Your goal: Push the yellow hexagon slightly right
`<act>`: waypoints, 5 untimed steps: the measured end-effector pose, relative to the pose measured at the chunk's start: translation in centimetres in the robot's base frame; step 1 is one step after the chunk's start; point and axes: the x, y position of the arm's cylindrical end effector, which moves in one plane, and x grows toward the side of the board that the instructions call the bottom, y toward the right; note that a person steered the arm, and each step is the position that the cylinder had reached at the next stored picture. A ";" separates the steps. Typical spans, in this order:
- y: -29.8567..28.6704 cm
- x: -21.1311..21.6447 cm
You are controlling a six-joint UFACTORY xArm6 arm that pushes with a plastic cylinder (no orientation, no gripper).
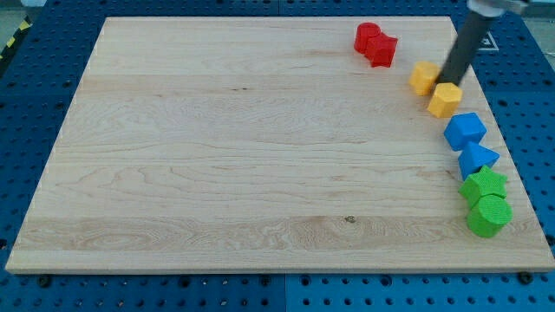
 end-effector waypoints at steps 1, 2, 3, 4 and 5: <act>-5.3 0.0; -8.0 0.0; -4.7 1.6; 1.2 2.8; 1.4 0.7</act>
